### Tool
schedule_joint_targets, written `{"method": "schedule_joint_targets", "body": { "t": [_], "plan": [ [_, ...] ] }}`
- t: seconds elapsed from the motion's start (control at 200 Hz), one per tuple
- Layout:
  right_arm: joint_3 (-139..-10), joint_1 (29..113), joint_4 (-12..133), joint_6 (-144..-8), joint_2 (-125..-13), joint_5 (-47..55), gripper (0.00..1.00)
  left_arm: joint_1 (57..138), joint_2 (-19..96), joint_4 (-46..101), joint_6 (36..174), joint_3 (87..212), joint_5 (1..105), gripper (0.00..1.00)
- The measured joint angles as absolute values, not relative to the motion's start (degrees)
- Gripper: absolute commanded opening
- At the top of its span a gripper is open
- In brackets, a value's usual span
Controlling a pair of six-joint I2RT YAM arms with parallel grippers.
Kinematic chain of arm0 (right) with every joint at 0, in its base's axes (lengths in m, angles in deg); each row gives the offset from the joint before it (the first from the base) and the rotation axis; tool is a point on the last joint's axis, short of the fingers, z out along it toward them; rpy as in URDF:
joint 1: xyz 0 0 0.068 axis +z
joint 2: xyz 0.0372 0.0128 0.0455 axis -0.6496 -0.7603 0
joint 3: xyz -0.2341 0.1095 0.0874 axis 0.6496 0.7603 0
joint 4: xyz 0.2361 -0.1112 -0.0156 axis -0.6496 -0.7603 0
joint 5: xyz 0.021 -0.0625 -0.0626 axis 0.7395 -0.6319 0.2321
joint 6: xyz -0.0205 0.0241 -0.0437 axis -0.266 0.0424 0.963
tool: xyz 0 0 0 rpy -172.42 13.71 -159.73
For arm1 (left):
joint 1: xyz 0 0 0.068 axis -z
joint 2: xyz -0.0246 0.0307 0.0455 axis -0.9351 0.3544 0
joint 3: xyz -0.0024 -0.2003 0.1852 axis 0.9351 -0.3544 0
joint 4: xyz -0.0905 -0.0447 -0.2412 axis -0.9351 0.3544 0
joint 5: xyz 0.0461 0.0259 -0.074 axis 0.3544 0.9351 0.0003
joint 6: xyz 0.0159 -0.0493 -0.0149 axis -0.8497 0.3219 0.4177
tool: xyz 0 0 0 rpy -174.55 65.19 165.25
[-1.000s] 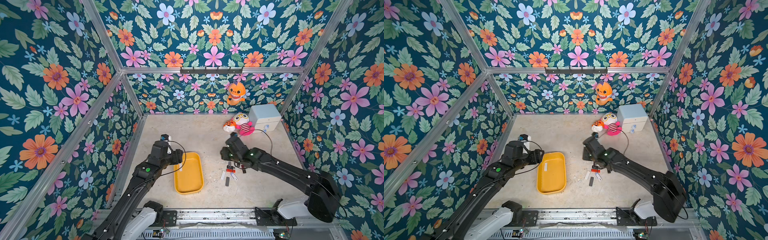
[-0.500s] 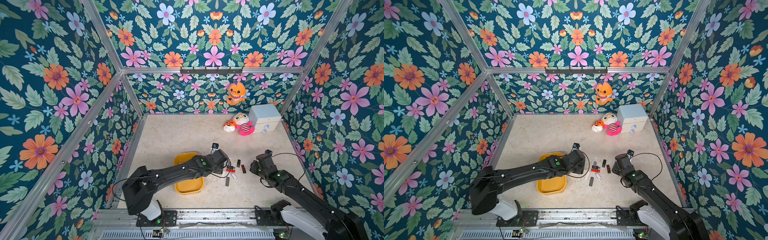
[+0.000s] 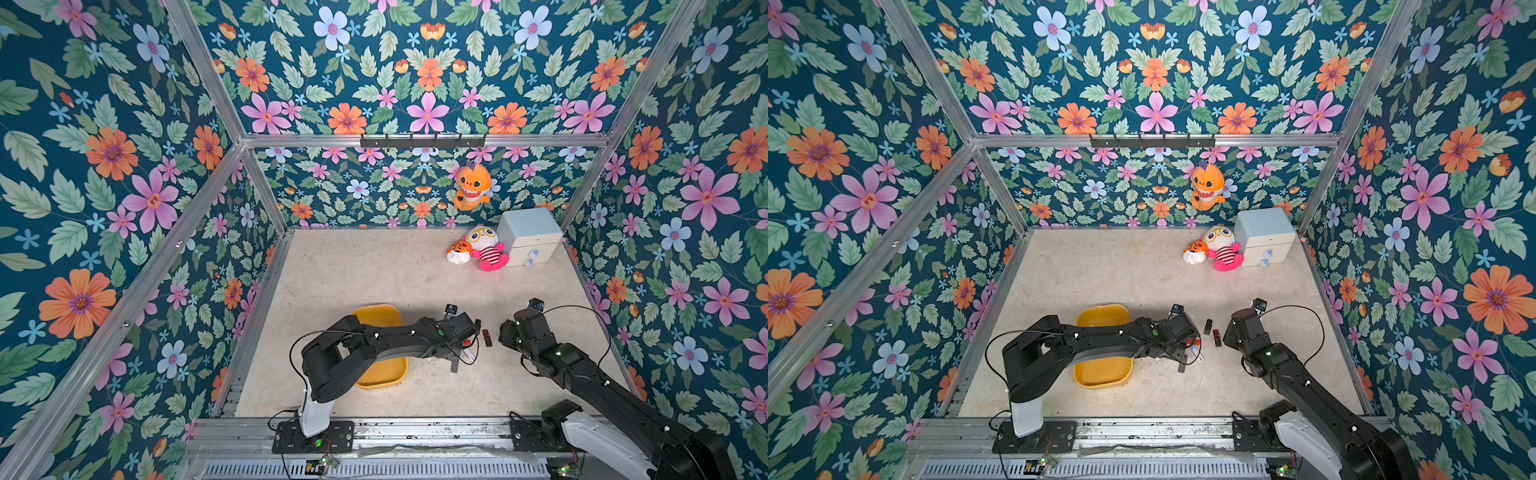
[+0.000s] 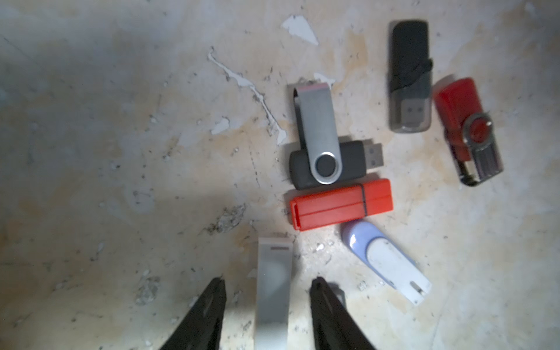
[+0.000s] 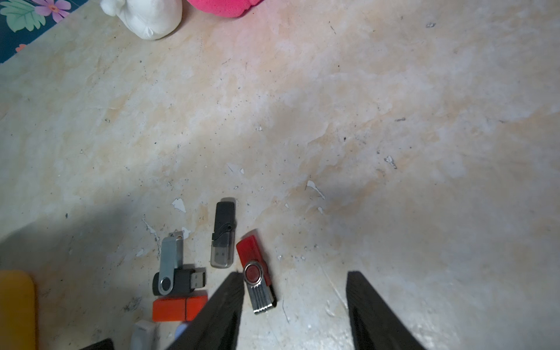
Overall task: Put the usb flash drive into the storage box
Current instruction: Pick up the USB flash from the center of the board.
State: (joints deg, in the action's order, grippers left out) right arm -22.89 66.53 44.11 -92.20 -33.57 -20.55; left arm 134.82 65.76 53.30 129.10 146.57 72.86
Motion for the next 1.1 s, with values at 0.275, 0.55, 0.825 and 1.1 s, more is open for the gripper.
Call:
{"method": "schedule_joint_targets", "body": {
  "t": [0.275,0.55,0.825,1.1],
  "plan": [
    [-22.9,66.5,44.5,-91.8,-34.0,-20.3,0.60,135.2,66.6,52.2,129.9,145.6,74.8,0.32],
    [-23.0,66.5,44.5,-91.7,-34.4,-20.1,0.61,136.8,68.6,53.3,130.8,147.4,79.2,0.20],
    [-23.0,66.5,44.5,-91.6,-34.5,-20.1,0.60,136.8,68.0,60.6,130.0,151.8,78.4,0.16],
    [-23.1,66.5,44.9,-91.6,-34.7,-20.1,0.61,133.0,56.3,63.1,127.0,153.5,80.2,0.16]
  ]
}}
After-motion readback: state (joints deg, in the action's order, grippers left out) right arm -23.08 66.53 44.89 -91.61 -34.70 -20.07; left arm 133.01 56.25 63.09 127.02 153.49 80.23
